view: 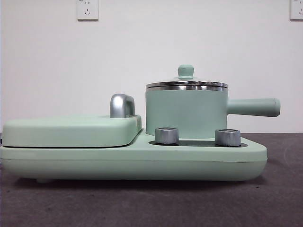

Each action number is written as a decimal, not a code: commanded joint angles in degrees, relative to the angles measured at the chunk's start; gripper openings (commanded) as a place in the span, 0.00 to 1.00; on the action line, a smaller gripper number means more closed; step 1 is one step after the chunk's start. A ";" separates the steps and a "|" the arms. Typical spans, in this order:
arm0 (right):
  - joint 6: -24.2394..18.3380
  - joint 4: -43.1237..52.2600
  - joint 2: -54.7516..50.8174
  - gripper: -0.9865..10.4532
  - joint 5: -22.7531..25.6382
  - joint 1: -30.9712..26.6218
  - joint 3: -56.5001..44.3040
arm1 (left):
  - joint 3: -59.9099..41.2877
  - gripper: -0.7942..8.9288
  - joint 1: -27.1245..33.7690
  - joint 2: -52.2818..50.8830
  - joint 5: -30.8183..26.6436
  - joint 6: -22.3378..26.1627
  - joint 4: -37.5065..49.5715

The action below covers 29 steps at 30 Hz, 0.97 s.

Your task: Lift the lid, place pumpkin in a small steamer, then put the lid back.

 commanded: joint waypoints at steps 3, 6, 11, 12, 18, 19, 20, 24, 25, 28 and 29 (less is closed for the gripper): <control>-0.66 12.52 -1.88 0.10 -1.95 -9.97 -7.37 | -1.09 0.10 -0.15 -0.09 -0.15 0.57 -0.33; -0.68 27.19 -4.50 0.10 -1.86 -17.16 -16.76 | -1.09 0.10 -0.15 -0.09 -0.15 0.57 -0.33; -0.68 43.30 -8.92 0.10 -0.22 -27.41 -30.53 | -1.09 0.10 -0.15 -0.09 -0.15 0.57 -0.33; -0.94 44.46 -9.73 0.10 0.79 -29.07 -32.22 | -1.07 0.10 -0.15 -0.09 -0.15 0.57 -0.33; -9.49 43.58 -13.44 0.10 6.73 -35.82 -38.62 | -1.09 0.10 -0.15 -0.09 -0.15 0.57 -0.33; -10.84 43.65 -13.97 0.10 7.37 -36.41 -39.58 | -1.09 0.10 -0.15 -0.09 -0.15 0.57 -0.33; -11.98 43.78 -14.56 0.10 7.91 -36.98 -40.70 | -1.09 0.10 -0.15 -0.09 -0.15 0.57 -0.33; -14.53 44.04 -16.81 0.10 7.93 -37.92 -44.22 | -1.07 0.10 -0.15 -0.09 -0.15 0.57 -0.33; -15.08 44.04 -17.29 0.10 7.91 -37.92 -44.81 | -1.09 0.10 -0.15 -0.09 -0.15 0.57 -0.33; -15.91 43.89 -18.14 0.10 8.04 -37.92 -46.51 | -1.07 0.10 -0.15 -0.09 -0.15 0.57 -0.31; -15.93 42.62 -18.14 0.10 8.28 -37.92 -46.53 | -1.09 0.10 -0.15 -0.09 -0.15 0.57 -0.33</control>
